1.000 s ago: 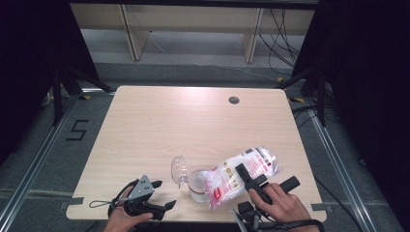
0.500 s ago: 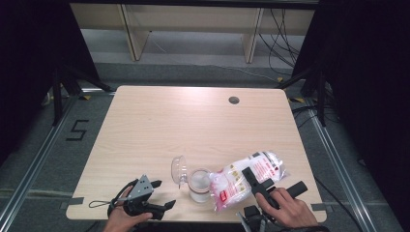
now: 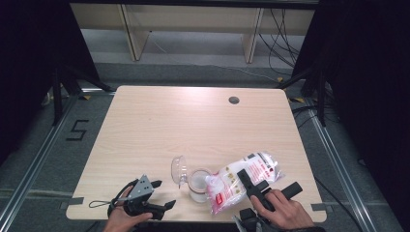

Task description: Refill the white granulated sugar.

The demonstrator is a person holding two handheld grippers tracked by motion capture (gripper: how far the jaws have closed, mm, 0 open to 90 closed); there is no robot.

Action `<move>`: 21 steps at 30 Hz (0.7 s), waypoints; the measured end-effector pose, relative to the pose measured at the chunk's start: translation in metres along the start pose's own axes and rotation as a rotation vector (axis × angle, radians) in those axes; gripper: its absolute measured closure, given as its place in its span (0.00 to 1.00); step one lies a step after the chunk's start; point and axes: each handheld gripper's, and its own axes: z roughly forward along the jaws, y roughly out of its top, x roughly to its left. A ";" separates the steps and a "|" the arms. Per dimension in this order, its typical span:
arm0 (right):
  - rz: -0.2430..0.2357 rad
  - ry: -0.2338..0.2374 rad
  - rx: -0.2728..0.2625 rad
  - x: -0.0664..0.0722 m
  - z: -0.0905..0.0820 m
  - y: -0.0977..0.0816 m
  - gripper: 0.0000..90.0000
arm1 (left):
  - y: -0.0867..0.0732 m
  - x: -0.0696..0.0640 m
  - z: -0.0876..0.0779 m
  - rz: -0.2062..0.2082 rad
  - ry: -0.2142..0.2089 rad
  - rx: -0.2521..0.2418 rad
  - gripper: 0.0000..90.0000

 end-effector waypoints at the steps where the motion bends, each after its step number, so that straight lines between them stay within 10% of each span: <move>1: 0.008 -0.002 0.001 0.000 0.000 0.000 0.72 | 0.000 0.002 0.000 0.016 0.008 0.009 0.18; 21: -0.020 -0.012 -0.033 -0.006 0.003 0.011 0.72 | 0.000 0.000 0.000 0.002 -0.001 0.001 0.18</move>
